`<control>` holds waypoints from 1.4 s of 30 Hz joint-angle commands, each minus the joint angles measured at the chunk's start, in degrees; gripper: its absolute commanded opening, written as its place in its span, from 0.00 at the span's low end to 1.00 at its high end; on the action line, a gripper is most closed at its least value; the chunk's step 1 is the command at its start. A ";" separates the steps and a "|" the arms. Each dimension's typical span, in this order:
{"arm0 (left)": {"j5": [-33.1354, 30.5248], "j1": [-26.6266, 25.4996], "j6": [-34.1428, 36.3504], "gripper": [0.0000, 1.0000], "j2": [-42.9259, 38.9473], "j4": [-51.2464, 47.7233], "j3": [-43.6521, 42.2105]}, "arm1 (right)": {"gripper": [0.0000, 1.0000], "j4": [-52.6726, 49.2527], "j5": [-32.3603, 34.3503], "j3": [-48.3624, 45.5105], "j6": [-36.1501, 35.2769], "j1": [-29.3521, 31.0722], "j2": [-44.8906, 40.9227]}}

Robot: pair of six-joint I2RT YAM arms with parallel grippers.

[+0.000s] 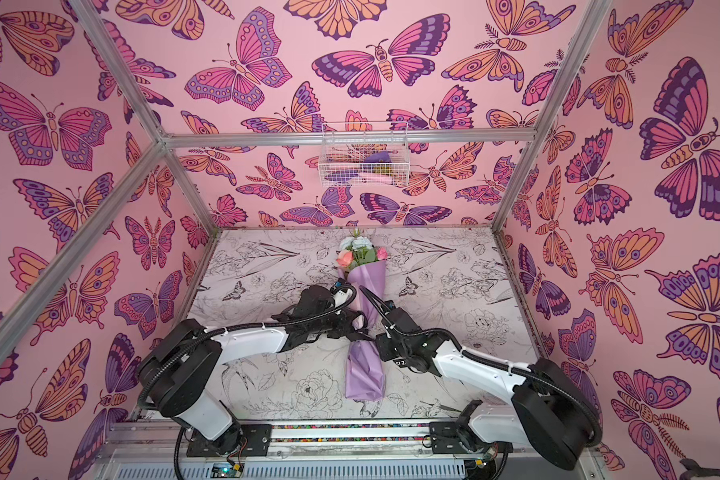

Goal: Tie the bouquet of fake flowers

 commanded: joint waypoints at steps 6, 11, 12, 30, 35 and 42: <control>2.28 0.39 -1.09 0.00 -1.73 2.14 -0.36 | 0.52 0.80 -0.57 3.91 -4.63 -0.29 4.74; 2.37 0.39 -1.76 0.00 -1.96 3.11 -0.72 | 0.52 2.39 -1.06 3.29 -6.80 -0.34 4.85; 2.22 0.41 -1.80 0.00 -1.93 3.18 -0.75 | 0.52 2.73 -1.30 3.09 -7.55 -0.32 4.89; 0.65 0.73 -2.71 0.00 -1.47 3.07 -0.64 | 0.58 4.67 -1.39 4.30 -15.30 0.70 8.14; 0.96 0.74 -2.76 0.00 -1.37 3.13 -0.46 | 0.59 3.75 -1.73 5.28 -16.21 0.83 10.22; 0.88 0.92 -2.85 0.00 -1.58 3.07 -0.84 | 0.59 5.28 -0.37 5.75 -15.93 1.23 12.10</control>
